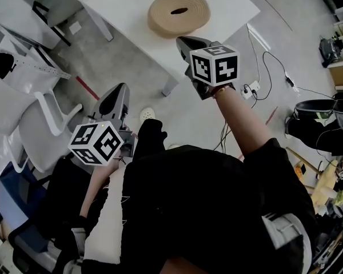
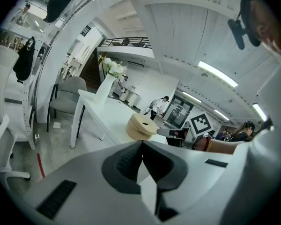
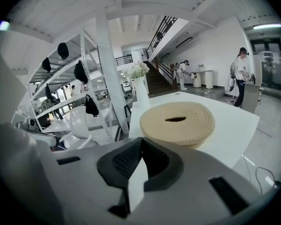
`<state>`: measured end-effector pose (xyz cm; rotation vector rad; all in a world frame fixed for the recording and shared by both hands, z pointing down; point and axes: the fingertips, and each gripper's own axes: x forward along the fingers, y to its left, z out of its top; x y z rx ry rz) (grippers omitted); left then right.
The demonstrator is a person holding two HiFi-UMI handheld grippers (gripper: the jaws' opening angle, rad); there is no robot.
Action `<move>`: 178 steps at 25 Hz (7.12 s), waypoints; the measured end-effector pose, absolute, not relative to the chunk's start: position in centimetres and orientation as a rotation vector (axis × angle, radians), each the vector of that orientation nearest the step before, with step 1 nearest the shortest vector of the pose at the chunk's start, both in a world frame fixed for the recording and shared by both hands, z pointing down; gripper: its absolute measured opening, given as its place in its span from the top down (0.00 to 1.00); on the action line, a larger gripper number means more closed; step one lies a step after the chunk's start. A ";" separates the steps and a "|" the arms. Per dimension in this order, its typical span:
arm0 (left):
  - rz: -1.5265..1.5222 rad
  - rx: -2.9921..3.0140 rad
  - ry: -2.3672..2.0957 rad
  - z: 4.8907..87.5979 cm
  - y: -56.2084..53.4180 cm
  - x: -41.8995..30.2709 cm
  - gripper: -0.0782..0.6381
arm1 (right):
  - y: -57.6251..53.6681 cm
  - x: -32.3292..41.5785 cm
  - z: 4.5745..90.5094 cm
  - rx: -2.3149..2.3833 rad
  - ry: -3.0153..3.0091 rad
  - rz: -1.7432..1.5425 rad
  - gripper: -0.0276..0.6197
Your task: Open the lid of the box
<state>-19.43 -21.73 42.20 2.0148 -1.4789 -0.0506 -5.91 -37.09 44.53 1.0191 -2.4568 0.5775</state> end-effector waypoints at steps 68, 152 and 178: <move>-0.052 1.889 -1.556 44.3 -20.9 -21.7 0.88 | -42.4 -10.1 48.9 0.717 -2.175 -0.226 0.77; -0.116 2.008 -1.607 38.4 -19.3 -21.5 0.88 | -43.5 -5.7 37.8 0.927 -2.707 0.547 0.82; -0.133 2.024 -1.615 37.8 -18.8 -21.7 0.88 | -43.5 -3.0 35.6 1.035 -2.816 0.752 0.84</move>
